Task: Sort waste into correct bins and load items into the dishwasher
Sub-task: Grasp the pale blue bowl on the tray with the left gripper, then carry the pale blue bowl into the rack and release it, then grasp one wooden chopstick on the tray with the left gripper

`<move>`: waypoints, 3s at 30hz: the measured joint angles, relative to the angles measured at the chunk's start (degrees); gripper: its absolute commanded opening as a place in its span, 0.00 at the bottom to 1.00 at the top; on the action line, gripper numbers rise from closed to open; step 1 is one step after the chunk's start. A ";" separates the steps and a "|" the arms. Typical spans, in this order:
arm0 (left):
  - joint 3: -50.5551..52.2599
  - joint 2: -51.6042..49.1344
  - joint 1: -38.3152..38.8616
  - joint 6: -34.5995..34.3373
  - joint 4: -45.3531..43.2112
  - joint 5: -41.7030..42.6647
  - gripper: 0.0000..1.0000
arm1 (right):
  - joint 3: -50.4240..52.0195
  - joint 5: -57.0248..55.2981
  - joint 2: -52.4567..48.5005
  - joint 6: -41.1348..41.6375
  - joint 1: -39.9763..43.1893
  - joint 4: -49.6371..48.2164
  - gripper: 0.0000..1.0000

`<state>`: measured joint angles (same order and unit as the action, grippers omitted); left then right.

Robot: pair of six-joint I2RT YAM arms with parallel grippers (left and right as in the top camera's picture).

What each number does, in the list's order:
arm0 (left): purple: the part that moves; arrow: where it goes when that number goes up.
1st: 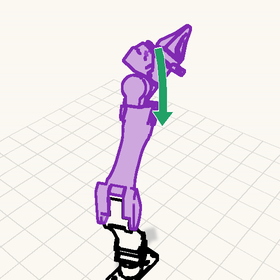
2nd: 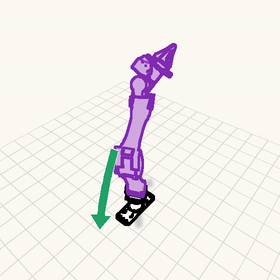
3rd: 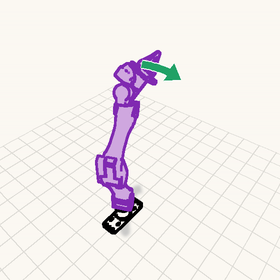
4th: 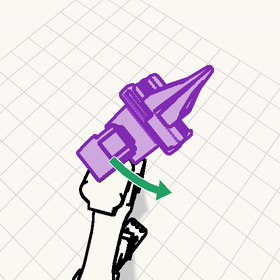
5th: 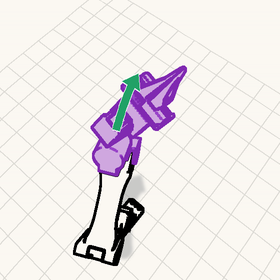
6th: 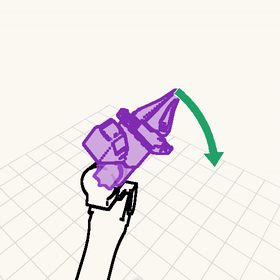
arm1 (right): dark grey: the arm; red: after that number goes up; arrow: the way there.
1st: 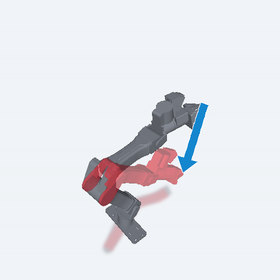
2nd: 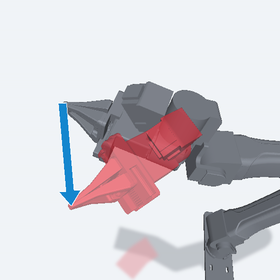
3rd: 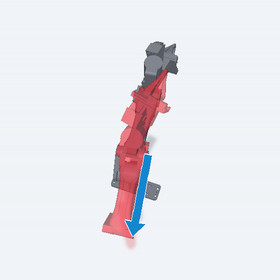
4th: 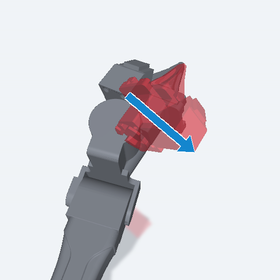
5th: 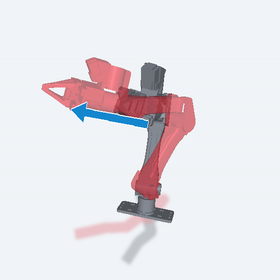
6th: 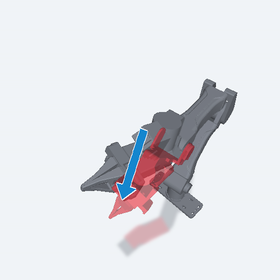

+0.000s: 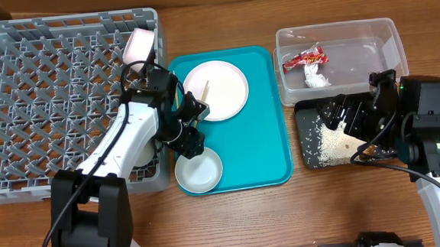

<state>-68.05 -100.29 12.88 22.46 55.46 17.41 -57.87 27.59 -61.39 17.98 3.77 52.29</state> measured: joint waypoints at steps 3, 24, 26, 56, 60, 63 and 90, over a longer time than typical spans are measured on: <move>1.07 0.00 0.07 -0.02 -1.86 -0.02 0.60 | 0.00 -0.02 0.00 -0.02 0.00 0.00 1.00; 5.44 0.00 0.22 -3.32 -7.52 -1.05 0.04 | 0.00 0.00 -0.02 0.00 0.00 -0.02 1.00; 5.03 0.00 0.20 -3.93 -5.46 -0.04 0.04 | 0.00 -0.02 0.00 0.00 0.00 0.00 1.00; -33.46 -7.91 0.57 -55.28 24.68 -85.42 0.04 | 0.00 -0.15 0.00 0.00 0.00 -0.04 1.00; -33.33 -13.29 2.91 -55.58 21.86 -93.22 0.04 | 0.00 -0.17 0.00 -0.02 0.00 0.00 1.00; -33.33 -15.54 4.24 -55.56 19.82 -97.92 0.04 | 0.00 -0.15 -0.02 0.00 -0.02 0.00 1.00; -33.29 -25.53 9.55 -53.64 18.53 -98.01 0.84 | 0.00 -0.15 -0.02 0.02 0.00 0.00 1.00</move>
<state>-101.34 -125.82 22.44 -31.18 74.00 -80.60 -57.87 27.44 -61.41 18.00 3.77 52.29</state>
